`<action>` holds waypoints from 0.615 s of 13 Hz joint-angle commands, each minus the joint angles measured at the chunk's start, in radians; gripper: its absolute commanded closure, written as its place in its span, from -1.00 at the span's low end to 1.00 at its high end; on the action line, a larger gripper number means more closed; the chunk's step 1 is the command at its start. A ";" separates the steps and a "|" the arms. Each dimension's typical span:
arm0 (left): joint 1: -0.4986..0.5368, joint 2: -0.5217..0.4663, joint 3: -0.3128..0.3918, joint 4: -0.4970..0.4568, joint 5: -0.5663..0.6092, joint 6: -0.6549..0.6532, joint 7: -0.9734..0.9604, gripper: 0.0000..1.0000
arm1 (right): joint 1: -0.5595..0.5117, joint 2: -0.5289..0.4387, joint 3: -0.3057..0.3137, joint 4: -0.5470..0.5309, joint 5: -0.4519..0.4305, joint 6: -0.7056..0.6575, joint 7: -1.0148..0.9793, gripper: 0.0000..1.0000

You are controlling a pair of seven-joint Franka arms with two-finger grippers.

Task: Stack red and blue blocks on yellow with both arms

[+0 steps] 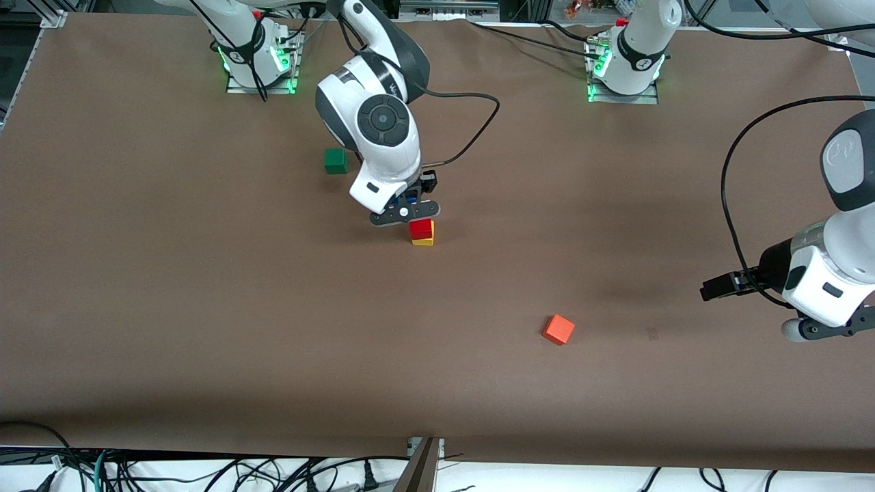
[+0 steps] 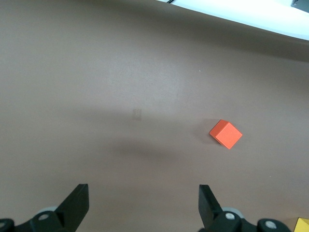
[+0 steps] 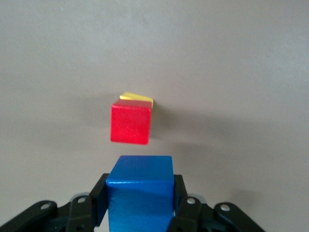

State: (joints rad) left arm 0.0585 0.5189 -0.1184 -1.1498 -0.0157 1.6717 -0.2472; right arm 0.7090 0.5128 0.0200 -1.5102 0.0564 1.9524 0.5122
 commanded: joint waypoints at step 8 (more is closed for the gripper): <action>0.038 -0.152 -0.004 -0.016 0.002 -0.163 0.032 -1.00 | 0.007 0.076 -0.008 0.034 -0.015 0.163 -0.015 0.39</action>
State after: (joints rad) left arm 0.0833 0.4128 -0.1181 -1.1460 -0.0155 1.5679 -0.2432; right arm 0.7130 0.5639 0.0135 -1.5078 0.0548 2.1058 0.5055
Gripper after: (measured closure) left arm 0.000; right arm 0.445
